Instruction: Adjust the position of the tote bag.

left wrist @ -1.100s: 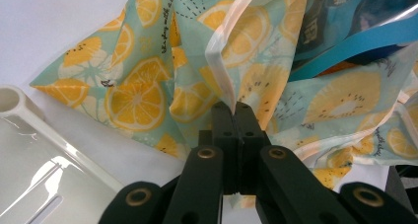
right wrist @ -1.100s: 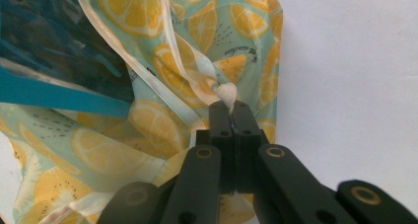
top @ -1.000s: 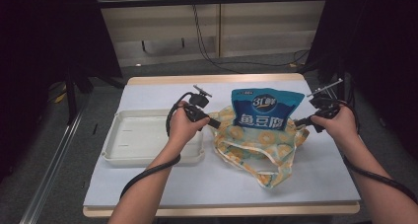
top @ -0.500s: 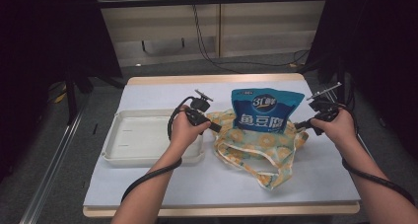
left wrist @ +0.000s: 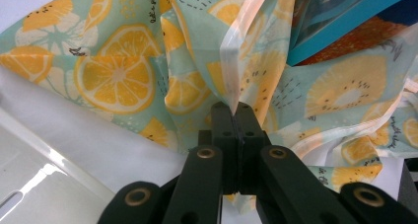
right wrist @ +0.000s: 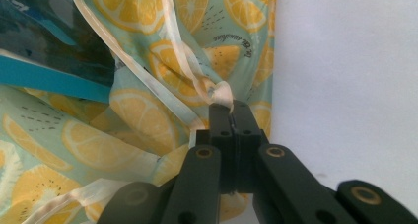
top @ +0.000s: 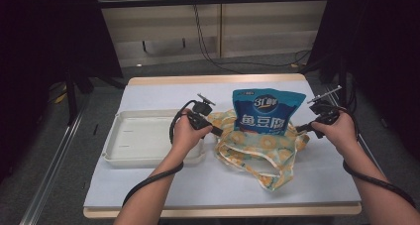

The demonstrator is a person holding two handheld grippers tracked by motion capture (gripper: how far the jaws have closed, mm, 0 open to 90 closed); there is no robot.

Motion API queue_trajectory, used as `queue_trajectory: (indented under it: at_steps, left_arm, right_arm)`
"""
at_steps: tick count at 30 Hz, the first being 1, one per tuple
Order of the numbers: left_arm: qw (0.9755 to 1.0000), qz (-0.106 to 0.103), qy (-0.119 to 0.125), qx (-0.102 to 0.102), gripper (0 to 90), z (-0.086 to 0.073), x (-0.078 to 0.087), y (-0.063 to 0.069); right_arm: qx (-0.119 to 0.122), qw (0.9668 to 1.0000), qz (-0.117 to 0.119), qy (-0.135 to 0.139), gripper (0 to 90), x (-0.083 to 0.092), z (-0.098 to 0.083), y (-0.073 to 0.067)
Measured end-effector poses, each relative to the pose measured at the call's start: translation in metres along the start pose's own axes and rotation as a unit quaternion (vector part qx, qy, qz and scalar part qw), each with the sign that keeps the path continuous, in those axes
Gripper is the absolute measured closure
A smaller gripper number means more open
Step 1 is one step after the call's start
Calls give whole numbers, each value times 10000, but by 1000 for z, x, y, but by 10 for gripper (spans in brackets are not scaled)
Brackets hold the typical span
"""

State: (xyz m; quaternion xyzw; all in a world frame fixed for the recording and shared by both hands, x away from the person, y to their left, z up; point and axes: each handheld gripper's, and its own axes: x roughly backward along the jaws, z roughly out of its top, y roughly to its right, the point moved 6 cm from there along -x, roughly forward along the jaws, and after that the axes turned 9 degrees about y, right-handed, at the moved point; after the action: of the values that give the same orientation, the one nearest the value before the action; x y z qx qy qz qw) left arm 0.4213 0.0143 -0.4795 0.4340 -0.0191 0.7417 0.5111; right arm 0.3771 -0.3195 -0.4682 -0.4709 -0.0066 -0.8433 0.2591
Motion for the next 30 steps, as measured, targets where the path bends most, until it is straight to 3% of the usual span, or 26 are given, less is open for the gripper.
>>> queue_trajectory:
  at_steps: [2,8,10,11,12,17,19,26,28,30]
  left_arm:
    - [10000,-5,-10,-62,897,-1,0,-1]
    - [10000,14,80,13,874,-1,0,1]
    - [10000,53,-11,-30,835,-1,3,0]
    - [9999,79,-72,-48,812,-1,5,0]
    - [10000,48,18,-30,785,0,6,0]
    - [10000,46,34,-19,711,4,13,2]
    - [10000,-5,69,-40,684,6,16,4]
    - [9998,-55,75,-175,539,11,24,8]
    - [9998,-71,131,-133,483,13,24,10]
    - [9995,-61,37,-296,425,14,26,11]
  right_arm:
    - [-38,10000,-1,-2,900,-1,-1,-1]
    - [-11,10000,-11,58,895,0,-2,0]
    - [-11,9999,18,116,881,2,-1,-2]
    - [7,9999,-4,137,862,3,-1,-3]
    - [67,9999,-10,112,842,5,-1,-3]
    - [-44,9998,-30,185,774,14,2,-6]
    - [76,9997,-184,150,738,17,1,-4]
    - [271,9987,-405,151,488,26,2,-6]
    - [217,9987,-400,238,414,29,4,-8]
    - [272,9981,-456,326,363,34,5,-8]
